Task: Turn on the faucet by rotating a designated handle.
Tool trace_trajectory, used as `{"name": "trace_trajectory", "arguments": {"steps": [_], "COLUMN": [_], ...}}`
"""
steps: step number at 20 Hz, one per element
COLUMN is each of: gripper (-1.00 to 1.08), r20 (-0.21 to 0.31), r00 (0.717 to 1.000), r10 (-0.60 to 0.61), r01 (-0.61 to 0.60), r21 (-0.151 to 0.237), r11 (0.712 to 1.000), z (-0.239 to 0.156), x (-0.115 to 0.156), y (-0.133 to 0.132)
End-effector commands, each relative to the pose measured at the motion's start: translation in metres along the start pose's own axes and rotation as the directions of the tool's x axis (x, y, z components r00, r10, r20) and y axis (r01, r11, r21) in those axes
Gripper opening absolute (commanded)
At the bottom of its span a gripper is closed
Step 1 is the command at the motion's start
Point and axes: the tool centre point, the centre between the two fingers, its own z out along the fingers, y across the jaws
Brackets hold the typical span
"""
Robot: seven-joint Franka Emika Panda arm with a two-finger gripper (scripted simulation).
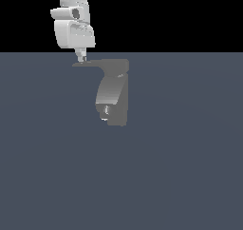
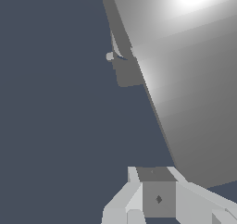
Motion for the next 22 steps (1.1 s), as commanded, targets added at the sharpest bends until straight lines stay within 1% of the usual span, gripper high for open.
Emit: {"name": "trace_trajectory", "arguments": {"steps": [1, 17, 18, 19, 22], "gripper": [-1.00, -1.00, -1.00, -1.00, -1.00], "r20": [-0.006, -0.011, -0.011, -0.003, -0.004], "r00": [1.000, 1.000, 1.000, 1.000, 1.000], "r10": [0.003, 0.009, 0.009, -0.018, -0.016], "r01": [-0.003, -0.009, -0.009, 0.018, 0.016], "r21": [-0.011, -0.018, -0.018, 0.006, 0.005], "r11": [1.000, 1.000, 1.000, 1.000, 1.000], "z": [0.005, 0.010, 0.010, -0.001, 0.000], "x": [0.003, 0.005, 0.005, 0.006, 0.012], "y": [0.009, 0.056, 0.056, 0.046, 0.052]}}
